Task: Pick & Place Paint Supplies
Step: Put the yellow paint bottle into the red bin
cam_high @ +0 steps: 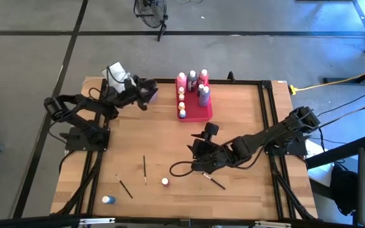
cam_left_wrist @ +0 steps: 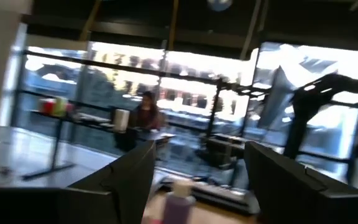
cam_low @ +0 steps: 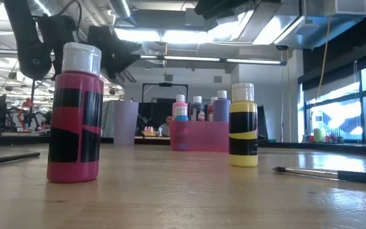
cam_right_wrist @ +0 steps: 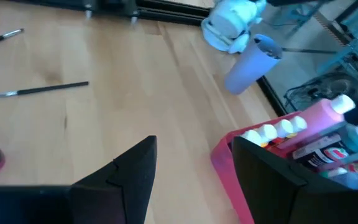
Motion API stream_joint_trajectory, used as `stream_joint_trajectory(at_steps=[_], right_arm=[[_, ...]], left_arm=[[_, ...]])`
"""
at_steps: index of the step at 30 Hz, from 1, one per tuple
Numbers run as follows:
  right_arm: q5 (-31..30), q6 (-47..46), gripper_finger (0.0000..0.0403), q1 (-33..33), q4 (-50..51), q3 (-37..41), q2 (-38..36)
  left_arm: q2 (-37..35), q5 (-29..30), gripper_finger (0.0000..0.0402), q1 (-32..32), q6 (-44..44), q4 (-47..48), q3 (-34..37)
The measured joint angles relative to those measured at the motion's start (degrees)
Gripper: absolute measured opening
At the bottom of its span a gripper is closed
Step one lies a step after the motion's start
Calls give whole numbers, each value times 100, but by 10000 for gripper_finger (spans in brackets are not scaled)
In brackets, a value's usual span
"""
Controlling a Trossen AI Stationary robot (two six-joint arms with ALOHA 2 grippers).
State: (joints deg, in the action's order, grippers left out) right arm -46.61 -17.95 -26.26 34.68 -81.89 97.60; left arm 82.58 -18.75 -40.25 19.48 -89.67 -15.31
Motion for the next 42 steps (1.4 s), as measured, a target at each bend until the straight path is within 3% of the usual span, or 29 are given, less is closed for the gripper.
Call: stream_joint_trajectory(at_steps=[5,9,13,15,22,26,33,37,42], right_arm=[[-552,-266,213,-171,97,3,-51],[-782,-381,213,-337,101,4,-140],[-617,-525,213,-504,141,4,-140],[-91,-644,213,-587,150,4,-140],[2634,-735,213,-774,-96,4,-131],[3209,-781,213,-899,-557,2,-31],[2356,-2206,203,-970,252,2,104],[1541,-3107,207,-967,890,2,102],[1468,-4011,238,-944,1455,2,189]], left_arm=[[-396,-348,248,763,959,-2,-106],[-646,-354,248,1567,570,2,-318],[-883,-356,248,2229,128,7,-443],[-1005,-354,248,2458,44,17,-450],[-1403,-338,248,2724,79,945,-452],[-1490,-325,248,2720,77,1518,-450],[-1490,-327,249,2722,742,2054,-450],[-1490,-351,249,2727,980,2113,-450],[-1488,-349,249,2815,980,2180,-448]])
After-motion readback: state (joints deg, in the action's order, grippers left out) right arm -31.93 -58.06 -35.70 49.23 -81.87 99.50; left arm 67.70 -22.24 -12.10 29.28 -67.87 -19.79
